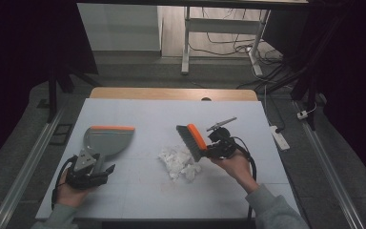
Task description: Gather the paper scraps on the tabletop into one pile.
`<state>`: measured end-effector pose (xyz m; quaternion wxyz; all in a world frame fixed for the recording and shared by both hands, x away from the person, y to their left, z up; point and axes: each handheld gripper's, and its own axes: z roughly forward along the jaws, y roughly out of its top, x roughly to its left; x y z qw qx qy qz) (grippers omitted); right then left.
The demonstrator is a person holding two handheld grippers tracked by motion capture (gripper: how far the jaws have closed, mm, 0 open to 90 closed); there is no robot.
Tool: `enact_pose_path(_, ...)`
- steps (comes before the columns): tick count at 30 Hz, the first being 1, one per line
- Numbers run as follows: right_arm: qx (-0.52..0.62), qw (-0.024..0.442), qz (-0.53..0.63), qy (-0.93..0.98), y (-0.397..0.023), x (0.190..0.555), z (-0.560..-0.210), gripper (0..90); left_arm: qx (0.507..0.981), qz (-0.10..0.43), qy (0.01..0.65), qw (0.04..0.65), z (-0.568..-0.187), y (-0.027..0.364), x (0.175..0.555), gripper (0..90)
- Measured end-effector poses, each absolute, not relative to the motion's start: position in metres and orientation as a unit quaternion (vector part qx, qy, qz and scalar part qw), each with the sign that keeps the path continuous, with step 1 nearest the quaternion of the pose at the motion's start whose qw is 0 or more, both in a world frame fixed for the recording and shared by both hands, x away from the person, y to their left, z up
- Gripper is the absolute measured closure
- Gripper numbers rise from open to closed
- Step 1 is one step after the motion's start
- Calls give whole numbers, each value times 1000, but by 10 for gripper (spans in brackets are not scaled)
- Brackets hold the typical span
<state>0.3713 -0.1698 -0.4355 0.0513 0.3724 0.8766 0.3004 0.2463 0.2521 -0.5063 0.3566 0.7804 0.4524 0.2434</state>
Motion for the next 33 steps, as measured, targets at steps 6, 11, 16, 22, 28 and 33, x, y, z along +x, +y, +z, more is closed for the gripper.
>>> enact_pose_path(6, 370, 70, 325, 868, -192, 362, -412, 706, 781, 244, 450, 357, -506, 250, 246, 302)
enact_pose_path(11, 365, 76, 329, 867, -204, 358, -411, 706, 781, 245, 450, 357, -505, 250, 246, 302)
enact_pose_path(16, 369, 89, 330, 864, -223, 353, -422, 706, 781, 244, 450, 357, -506, 250, 246, 302)
enact_pose_path(22, 382, 111, 328, 857, -252, 344, -435, 706, 783, 244, 448, 356, -505, 248, 246, 302)
enact_pose_path(28, 388, 127, 336, 849, -280, 333, -445, 706, 783, 245, 448, 356, -505, 247, 246, 302)
enact_pose_path(33, 390, 145, 339, 844, -296, 326, -451, 706, 784, 243, 447, 356, -505, 246, 246, 302)
